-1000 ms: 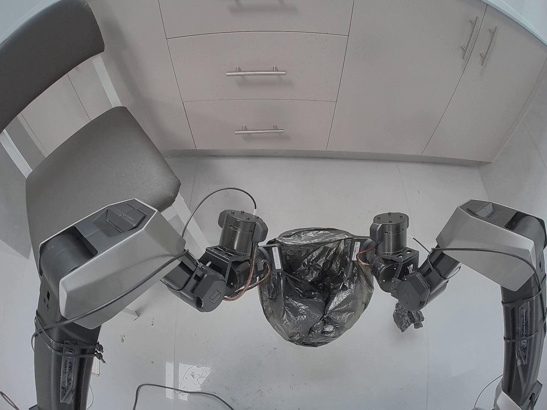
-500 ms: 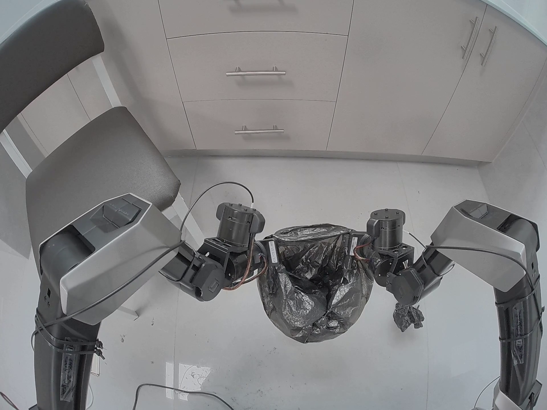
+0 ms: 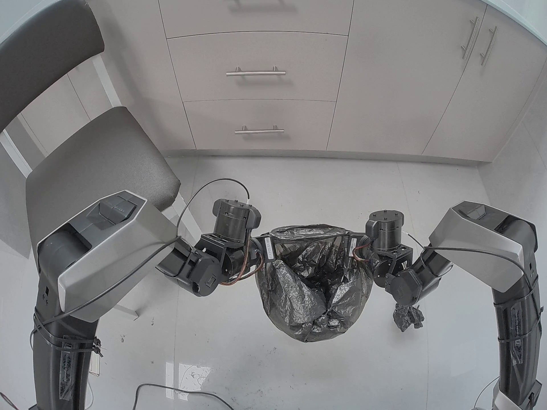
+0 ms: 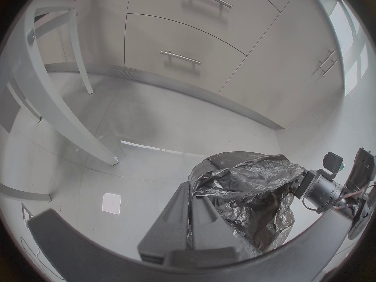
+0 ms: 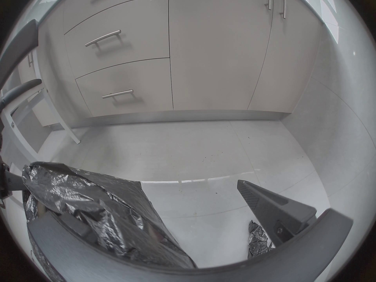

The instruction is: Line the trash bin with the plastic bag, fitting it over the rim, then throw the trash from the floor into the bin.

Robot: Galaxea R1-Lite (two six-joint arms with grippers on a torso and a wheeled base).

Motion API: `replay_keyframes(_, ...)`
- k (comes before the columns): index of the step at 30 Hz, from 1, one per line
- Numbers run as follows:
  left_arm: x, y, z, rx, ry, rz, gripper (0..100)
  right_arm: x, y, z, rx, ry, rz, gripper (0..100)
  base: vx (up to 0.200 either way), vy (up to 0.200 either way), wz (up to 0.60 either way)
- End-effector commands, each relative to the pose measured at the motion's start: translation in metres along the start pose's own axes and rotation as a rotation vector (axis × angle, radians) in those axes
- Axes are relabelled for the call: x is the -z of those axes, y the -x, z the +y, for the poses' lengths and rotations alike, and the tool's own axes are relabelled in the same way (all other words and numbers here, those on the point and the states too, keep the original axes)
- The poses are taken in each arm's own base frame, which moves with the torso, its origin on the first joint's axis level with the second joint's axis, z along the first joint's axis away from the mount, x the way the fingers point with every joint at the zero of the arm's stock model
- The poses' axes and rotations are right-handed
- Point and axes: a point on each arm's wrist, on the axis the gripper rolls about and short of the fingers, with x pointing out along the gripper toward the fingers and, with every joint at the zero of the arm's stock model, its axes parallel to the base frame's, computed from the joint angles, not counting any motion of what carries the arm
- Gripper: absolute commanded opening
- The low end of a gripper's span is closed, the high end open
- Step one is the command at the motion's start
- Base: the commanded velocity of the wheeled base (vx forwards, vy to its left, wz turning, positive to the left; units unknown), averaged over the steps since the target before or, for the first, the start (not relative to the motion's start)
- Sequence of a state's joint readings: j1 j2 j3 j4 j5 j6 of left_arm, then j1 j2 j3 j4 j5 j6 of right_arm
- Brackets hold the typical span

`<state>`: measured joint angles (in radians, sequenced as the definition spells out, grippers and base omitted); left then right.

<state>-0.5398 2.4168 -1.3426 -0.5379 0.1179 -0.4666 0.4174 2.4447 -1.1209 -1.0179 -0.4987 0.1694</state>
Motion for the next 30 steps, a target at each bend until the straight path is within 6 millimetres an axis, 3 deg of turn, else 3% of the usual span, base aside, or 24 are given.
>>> replay_keyframes(1,-0.0018,0.0014,-0.0008,0.002,0.000,-0.005,0,-0.0005,-0.0003,0.0002,-0.001,-0.001,-0.003,100,0.000,0.000,0.00)
replay_keyframes(19,-0.0002,0.0002,-0.0002,0.000,0.000,-0.001,0,0.0014,-0.0012,0.0011,-0.001,0.001,0.001,100,0.000,0.000,0.00)
replay_keyframes(20,0.0003,-0.0002,0.0001,0.000,0.000,0.000,100,0.0014,-0.0012,0.0011,-0.001,0.001,0.001,100,0.000,0.000,0.00)
replay_keyframes(30,0.0011,-0.0001,0.0005,-0.002,-0.001,0.003,100,0.0019,-0.0005,0.0030,-0.006,0.001,-0.002,100,0.000,0.000,0.00)
